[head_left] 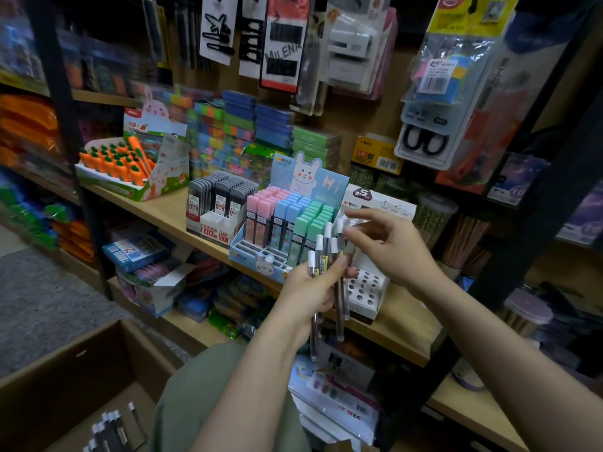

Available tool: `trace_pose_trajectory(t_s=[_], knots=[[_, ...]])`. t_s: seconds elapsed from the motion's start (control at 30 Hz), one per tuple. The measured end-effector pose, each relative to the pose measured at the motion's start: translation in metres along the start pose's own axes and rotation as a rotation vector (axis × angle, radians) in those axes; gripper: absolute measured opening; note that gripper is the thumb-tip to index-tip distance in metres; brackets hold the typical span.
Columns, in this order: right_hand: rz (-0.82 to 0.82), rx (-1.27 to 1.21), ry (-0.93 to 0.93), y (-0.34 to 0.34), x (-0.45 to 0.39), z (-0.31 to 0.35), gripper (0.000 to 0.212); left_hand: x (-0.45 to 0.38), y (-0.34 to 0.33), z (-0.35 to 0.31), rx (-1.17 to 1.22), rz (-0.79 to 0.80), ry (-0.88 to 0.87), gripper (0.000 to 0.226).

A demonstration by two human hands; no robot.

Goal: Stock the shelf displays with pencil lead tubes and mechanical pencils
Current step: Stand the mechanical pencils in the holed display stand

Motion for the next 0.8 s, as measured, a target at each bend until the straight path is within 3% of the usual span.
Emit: trace_pose_trajectory(t_s=[0.2, 0.37, 0.47, 0.6, 0.8], knots=[[0.014, -0.205, -0.026, -0.001, 0.000, 0.005, 0.023, 0.003, 0.006, 0.002, -0.031, -0.081, -0.005, 0.025], [-0.262, -0.079, 0.090, 0.038, -0.002, 0.003, 0.021, 0.003, 0.020, -0.004, -0.075, -0.218, -0.042, 0.024], [-0.298, 0.046, 0.115, 0.034, 0.002, -0.006, 0.021, 0.004, 0.021, -0.004, -0.059, -0.224, -0.040, 0.024], [-0.336, 0.015, 0.116, 0.023, 0.002, -0.021, 0.020, 0.005, 0.018, -0.003, 0.042, -0.191, 0.007, 0.019], [-0.337, -0.016, 0.128, 0.016, -0.003, -0.030, 0.021, 0.005, 0.017, 0.002, 0.000, -0.162, 0.032, 0.016]])
Point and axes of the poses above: each hand's wrist, its own x-axis away from the middle knuckle, its own y-axis out of the back of the hand, z = x × y, the point moved 5 cm from there along -x, towards the middle knuckle, and after that the axes turned 5 degrees about z, right-handed, at the moved point
